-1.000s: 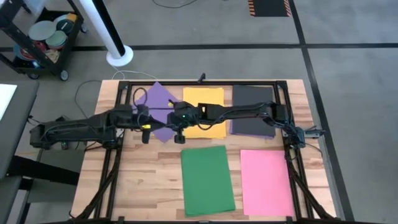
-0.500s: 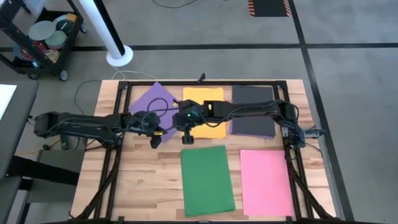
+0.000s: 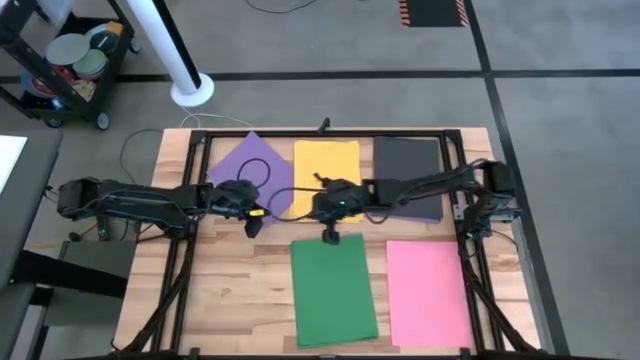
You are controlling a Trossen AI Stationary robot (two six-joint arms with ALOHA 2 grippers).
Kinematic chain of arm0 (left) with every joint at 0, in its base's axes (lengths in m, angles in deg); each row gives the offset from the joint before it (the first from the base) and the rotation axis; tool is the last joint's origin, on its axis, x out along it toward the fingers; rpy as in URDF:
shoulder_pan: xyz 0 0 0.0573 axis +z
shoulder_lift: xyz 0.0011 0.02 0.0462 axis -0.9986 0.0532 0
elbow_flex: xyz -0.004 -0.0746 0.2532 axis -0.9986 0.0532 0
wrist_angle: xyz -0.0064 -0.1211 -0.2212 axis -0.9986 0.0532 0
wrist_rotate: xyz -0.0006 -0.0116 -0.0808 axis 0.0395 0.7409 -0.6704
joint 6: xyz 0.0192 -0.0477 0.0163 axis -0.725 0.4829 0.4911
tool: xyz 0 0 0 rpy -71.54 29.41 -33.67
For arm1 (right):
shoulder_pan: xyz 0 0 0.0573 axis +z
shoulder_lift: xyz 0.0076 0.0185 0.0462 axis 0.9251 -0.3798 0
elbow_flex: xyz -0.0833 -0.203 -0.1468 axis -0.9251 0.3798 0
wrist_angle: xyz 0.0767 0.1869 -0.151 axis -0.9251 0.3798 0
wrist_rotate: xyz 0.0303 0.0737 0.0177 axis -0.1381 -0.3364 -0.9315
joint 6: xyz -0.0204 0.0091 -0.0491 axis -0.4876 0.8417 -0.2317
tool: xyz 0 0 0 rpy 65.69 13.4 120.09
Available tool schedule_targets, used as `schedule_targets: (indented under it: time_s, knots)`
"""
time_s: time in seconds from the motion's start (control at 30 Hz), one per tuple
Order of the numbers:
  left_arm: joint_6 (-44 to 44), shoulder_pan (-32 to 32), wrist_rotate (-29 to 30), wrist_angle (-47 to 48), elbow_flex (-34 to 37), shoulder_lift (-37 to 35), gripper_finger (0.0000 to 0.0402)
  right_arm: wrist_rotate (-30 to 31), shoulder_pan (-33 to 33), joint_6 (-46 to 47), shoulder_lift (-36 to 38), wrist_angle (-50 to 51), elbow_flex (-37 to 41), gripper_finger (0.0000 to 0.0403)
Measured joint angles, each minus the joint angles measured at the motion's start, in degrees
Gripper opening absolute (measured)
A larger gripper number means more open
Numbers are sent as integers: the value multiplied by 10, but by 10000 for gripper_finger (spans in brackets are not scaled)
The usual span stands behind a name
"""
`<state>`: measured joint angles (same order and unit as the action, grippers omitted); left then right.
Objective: Organize paper
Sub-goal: Move the purple paper to the top left of the table
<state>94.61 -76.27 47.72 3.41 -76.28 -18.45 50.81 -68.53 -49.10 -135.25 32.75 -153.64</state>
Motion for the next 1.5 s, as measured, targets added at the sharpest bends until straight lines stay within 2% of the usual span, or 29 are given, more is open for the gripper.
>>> schedule_targets:
  time_s: [0.2,0.37,0.5,0.63,0.7,0.8,0.87,0.93,1.1,1.23,1.5]
  knots:
    - [13,0,-3,-28,5,60,0,82,8,43,78,29,94,0]
    - [25,0,-19,-55,4,138,0,115,13,62,118,32,126,0]
    - [38,-7,-66,-57,1,181,0,124,13,61,137,44,129,0]
    - [53,-30,-84,-3,-3,177,0,124,13,57,146,53,129,0]
    - [57,-42,-83,66,-14,154,0,125,11,57,146,52,129,0]
    - [64,-61,-48,195,-45,103,0,134,12,57,144,60,129,0]
    - [79,-71,3,294,-69,71,0,135,14,57,143,59,129,0]
    - [104,-74,64,339,-99,37,0,136,17,57,142,58,129,0]
    - [174,-44,166,321,-118,-11,0,151,21,57,142,58,129,0]
    - [196,-9,262,295,-119,9,0,152,20,57,142,57,129,0]
    - [181,67,280,184,-119,145,0,154,23,57,142,57,129,0]
